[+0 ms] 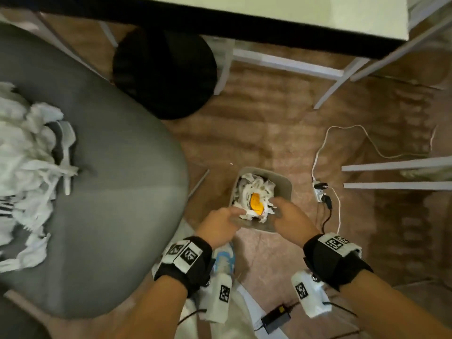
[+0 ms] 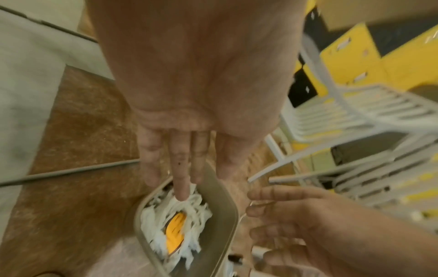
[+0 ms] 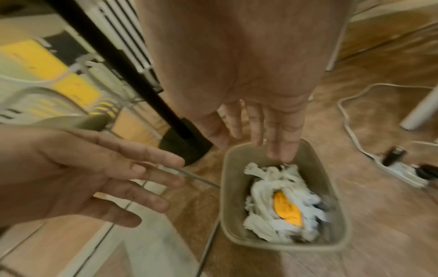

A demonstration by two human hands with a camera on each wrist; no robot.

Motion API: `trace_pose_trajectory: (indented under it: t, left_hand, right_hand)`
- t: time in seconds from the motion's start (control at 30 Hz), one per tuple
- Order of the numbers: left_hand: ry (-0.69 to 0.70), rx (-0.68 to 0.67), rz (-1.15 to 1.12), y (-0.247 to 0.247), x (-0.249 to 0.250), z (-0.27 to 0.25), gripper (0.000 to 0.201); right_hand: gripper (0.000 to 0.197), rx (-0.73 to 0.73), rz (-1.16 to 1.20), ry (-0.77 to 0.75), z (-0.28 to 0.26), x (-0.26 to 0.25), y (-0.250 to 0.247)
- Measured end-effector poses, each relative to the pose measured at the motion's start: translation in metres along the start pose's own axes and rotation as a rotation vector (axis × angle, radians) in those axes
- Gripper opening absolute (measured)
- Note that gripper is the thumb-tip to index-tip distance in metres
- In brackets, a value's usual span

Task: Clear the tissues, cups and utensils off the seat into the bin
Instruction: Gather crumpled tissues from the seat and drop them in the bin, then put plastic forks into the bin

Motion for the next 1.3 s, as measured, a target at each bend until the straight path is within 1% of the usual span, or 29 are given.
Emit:
trace_pose_trajectory:
  t: [0.1, 0.17, 0.23, 0.33, 0.4, 0.47, 0.53, 0.57, 0.63, 0.67, 0.73, 0.8, 0.83, 0.87, 0.93, 1.0, 1.1, 1.13, 1.17, 1.2, 1.23, 1.3]
  left_hand:
    - [0.164, 0.234, -0.232, -0.024, -0.008, -0.067, 0.027]
    - [0.222, 0.431, -0.383, -0.047, -0.016, -0.114, 0.025]
    - [0.232, 0.65, -0.467, -0.07, -0.036, -0.155, 0.022]
    - [0.145, 0.962, -0.506, -0.1, -0.085, -0.201, 0.021]
    - [0.057, 1.128, -0.49, -0.115, -0.109, -0.221, 0.02]
    - [-0.06, 1.275, -0.462, -0.128, -0.131, -0.24, 0.019]
    - [-0.197, 1.372, -0.438, -0.139, -0.15, -0.25, 0.023]
    - [-0.252, 1.401, -0.442, -0.144, -0.157, -0.253, 0.024]
    - [-0.32, 1.393, -0.444, -0.152, -0.169, -0.252, 0.024]
    - [-0.34, 1.359, -0.425, -0.156, -0.173, -0.249, 0.025]
    - [-0.334, 1.254, -0.374, -0.161, -0.176, -0.239, 0.029]
    - [-0.32, 1.122, -0.325, -0.162, -0.176, -0.226, 0.04]
    - [-0.331, 1.066, -0.299, -0.16, -0.176, -0.219, 0.047]
    - [-0.352, 1.037, -0.259, -0.158, -0.176, -0.214, 0.05]
    - [-0.372, 1.049, -0.216, -0.155, -0.179, -0.208, 0.048]
    - [-0.304, 1.066, -0.278, -0.152, -0.183, -0.206, 0.039]
    - [-0.115, 1.026, -0.45, -0.149, -0.183, -0.206, 0.034]
    - [-0.049, 1.029, -0.526, -0.147, -0.183, -0.206, 0.033]
    - [-0.004, 1.064, -0.605, -0.146, -0.182, -0.207, 0.028]
    - [0.01, 1.132, -0.666, -0.145, -0.184, -0.209, 0.023]
    - [-0.007, 1.226, -0.69, -0.143, -0.186, -0.212, 0.02]
    - [-0.113, 1.42, -0.604, -0.142, -0.192, -0.218, 0.02]
  right_hand:
    - [0.04, 0.079, -0.147, -0.098, -0.017, -0.06, -0.005]
    - [0.036, 0.1, -0.229, -0.22, -0.024, -0.111, -0.007]
    - [0.033, 0.076, -0.312, -0.321, -0.026, -0.165, -0.002]
    - [0.03, 0.068, -0.44, -0.483, -0.017, -0.24, 0.019]
    - [0.03, 0.076, -0.515, -0.549, -0.011, -0.282, 0.036]
    - [0.031, 0.07, -0.609, -0.609, -0.001, -0.322, 0.061]
    - [0.032, 0.061, -0.686, -0.621, 0.008, -0.352, 0.086]
    - [0.033, 0.055, -0.708, -0.624, 0.014, -0.363, 0.098]
    - [0.037, 0.072, -0.708, -0.62, 0.025, -0.381, 0.119]
    - [0.04, 0.078, -0.692, -0.614, 0.032, -0.389, 0.127]
    - [0.048, 0.072, -0.712, -0.569, 0.047, -0.401, 0.138]
    - [0.051, 0.046, -0.796, -0.492, 0.062, -0.408, 0.145]
    - [0.049, 0.042, -0.827, -0.463, 0.068, -0.41, 0.148]
    - [0.044, 0.048, -0.844, -0.443, 0.071, -0.411, 0.151]
    - [0.037, 0.079, -0.861, -0.427, 0.073, -0.41, 0.156]
    - [0.033, 0.121, -0.852, -0.412, 0.072, -0.408, 0.16]
    - [0.026, 0.139, -0.774, -0.36, 0.066, -0.405, 0.162]
    - [0.024, 0.14, -0.756, -0.347, 0.064, -0.403, 0.163]
    - [0.022, 0.136, -0.742, -0.337, 0.062, -0.401, 0.165]
    - [0.021, 0.134, -0.733, -0.333, 0.06, -0.398, 0.167]
    - [0.02, 0.136, -0.726, -0.333, 0.058, -0.396, 0.169]
    - [0.017, 0.145, -0.697, -0.33, 0.057, -0.393, 0.172]
Point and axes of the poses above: each hand's wrist, its own z-axis towards the middle knuckle, its own y-axis out of the palm, x = y × z, the point moved 1 cm from there along z, towards the middle knuckle, and after that the axes turned 14 degrees about -x, right-handed, at the moved point
